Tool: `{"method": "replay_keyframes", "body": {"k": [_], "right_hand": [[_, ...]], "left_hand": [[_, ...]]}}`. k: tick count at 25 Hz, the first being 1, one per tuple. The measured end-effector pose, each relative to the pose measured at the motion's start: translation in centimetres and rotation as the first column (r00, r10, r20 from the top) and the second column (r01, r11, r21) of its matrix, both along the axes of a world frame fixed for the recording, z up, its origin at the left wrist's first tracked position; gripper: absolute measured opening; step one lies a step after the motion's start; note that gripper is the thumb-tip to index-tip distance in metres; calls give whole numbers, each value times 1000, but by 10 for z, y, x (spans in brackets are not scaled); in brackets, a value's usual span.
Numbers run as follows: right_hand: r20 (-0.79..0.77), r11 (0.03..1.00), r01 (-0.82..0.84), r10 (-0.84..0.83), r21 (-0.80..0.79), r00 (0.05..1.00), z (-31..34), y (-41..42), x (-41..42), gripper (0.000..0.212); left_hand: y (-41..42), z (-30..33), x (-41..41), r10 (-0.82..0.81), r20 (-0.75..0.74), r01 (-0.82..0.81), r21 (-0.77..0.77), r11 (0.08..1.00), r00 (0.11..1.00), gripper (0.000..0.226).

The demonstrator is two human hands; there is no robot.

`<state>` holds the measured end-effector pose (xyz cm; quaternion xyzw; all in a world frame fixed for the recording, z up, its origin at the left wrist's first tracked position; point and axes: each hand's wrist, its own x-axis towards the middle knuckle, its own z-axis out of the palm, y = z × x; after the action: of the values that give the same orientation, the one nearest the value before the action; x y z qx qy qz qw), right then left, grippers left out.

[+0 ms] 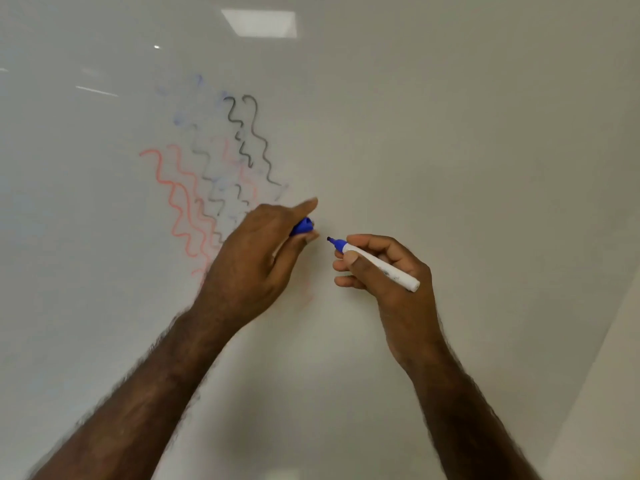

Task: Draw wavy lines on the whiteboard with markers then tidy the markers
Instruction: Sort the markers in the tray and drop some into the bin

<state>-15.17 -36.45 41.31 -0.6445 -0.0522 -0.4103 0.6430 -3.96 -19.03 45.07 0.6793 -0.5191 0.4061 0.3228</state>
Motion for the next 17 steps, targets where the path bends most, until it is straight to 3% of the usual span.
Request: {"method": "replay_keyframes", "body": {"k": [7, 17], "right_hand": [[-174, 977, -206, 212, 54, 962, -25, 27, 12, 33], [-371, 950, -308, 307, 57, 877, -57, 68, 41, 34]], "left_hand": [[47, -70, 9, 90, -193, -56, 176, 983, 977, 42], [101, -119, 10, 156, -287, -65, 303, 951, 945, 45]]}}
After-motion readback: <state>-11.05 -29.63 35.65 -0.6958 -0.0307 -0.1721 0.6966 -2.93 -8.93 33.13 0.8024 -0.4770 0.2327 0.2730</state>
